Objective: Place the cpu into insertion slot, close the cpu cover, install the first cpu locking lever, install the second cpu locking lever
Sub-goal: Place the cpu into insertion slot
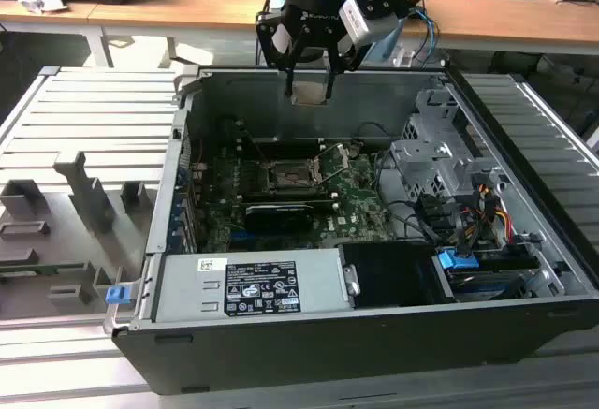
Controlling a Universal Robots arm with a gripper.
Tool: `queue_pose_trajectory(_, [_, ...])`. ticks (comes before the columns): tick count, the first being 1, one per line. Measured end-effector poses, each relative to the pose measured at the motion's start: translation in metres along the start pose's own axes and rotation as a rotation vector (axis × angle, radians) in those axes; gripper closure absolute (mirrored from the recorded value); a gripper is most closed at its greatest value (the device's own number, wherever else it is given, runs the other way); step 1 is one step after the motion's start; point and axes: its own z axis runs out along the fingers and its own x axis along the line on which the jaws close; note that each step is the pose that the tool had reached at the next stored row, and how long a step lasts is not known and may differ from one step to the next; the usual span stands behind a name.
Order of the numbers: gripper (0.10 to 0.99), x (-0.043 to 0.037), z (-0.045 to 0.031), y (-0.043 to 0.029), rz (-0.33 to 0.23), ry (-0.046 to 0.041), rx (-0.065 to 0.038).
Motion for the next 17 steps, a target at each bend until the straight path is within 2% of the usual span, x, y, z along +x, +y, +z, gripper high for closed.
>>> queue_pose_trajectory(8, [0.545, 0.0000, 0.0001, 0.0000, 0.047, -0.0042, -0.001])
queue_pose_trajectory(17, [0.545, 0.0001, 0.0002, 0.0000, 0.070, -0.0062, -0.001])
